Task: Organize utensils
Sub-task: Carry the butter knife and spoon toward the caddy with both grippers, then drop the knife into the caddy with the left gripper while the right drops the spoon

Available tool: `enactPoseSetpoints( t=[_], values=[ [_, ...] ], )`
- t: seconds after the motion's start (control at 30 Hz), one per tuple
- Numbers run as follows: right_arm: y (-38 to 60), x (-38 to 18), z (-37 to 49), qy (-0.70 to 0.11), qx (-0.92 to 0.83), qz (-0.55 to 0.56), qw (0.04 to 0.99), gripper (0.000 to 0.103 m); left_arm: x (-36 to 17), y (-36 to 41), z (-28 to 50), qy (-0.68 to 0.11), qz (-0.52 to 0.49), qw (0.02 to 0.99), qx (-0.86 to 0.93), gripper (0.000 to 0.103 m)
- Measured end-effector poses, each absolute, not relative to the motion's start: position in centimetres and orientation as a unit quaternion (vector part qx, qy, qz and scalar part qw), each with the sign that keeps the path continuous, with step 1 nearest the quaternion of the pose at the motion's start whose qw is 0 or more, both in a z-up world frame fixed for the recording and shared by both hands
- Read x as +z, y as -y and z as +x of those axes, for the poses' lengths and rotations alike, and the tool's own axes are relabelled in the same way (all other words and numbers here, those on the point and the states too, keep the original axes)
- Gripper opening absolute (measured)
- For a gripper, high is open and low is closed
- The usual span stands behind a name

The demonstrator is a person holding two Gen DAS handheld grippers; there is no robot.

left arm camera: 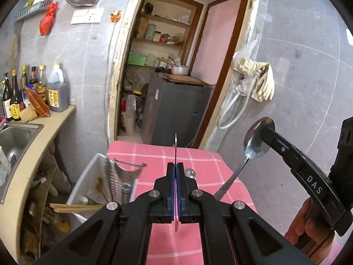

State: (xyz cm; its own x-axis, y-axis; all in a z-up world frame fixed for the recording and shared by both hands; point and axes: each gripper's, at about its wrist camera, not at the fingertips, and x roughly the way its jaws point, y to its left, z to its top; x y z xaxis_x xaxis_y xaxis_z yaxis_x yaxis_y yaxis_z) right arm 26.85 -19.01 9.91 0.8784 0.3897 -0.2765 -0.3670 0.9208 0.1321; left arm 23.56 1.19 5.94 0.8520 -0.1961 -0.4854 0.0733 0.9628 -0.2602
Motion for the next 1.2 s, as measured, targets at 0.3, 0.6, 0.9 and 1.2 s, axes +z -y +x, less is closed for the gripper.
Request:
enactPoseSetpoints(
  t=[0.3,0.6,0.9,1.2],
  values=[
    [13.8,11.3,26.5,-0.117,0.215,0.034,0.969,0.002,8.3,-6.9,23.1,-0.208,-0.128,0.969,-0.04,0.002],
    [9.1,9.5,27.9,-0.115,0.223,0.003,0.968,0.002,5.6,-10.4,24.7,-0.207,-0.144,0.967,-0.028,0.002],
    [5.6,6.5,30.3,-0.146,0.247,-0.051,0.957,0.002,3.0,-10.3,25.2,-0.223,-0.11,0.968,-0.029,0.002],
    [5.6,3.8,31.4,-0.199,0.289,-0.04,0.936,0.002,1.2,-10.1,25.4,-0.255,-0.115,0.959,-0.047,0.002]
  ],
)
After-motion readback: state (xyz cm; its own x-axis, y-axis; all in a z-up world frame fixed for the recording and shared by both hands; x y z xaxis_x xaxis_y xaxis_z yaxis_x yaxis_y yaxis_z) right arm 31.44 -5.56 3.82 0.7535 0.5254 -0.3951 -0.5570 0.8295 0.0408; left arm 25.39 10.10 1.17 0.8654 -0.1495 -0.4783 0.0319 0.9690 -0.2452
